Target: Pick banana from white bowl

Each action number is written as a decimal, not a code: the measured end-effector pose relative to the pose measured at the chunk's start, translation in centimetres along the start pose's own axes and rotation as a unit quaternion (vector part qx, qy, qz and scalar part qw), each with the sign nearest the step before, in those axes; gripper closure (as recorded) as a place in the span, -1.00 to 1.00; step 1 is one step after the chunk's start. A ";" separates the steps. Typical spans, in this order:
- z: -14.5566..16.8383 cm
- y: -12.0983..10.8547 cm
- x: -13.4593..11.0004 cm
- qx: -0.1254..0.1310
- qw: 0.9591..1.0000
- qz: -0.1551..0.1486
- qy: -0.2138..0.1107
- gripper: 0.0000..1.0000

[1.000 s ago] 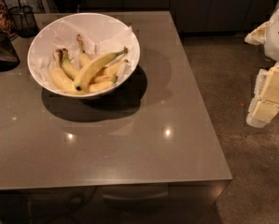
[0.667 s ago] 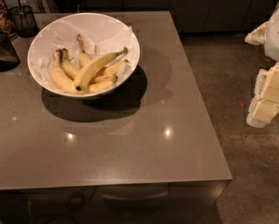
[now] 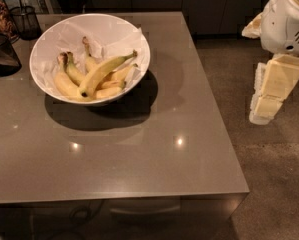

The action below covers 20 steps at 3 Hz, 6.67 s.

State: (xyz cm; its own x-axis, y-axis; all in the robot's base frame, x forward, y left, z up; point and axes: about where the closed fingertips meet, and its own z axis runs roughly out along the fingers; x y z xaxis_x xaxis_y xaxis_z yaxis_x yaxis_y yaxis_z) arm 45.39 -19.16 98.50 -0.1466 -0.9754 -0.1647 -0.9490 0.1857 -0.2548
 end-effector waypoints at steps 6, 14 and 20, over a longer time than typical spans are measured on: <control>4.0 -9.1 -18.1 0.014 0.979 -0.201 0.011 -1.00; 14.6 -12.1 -29.3 -0.027 0.941 -0.338 0.006 -0.70; 18.1 -11.2 -30.9 -0.064 0.933 -0.354 0.011 0.02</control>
Offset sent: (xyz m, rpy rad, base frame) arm 0.0178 0.0982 0.0015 -0.1498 0.0261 0.2501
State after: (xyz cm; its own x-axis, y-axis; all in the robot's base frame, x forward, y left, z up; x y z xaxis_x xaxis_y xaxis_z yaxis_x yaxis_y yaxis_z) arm 65.58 11.09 89.18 0.5244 -0.8512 0.0220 -0.8359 -0.5196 -0.1766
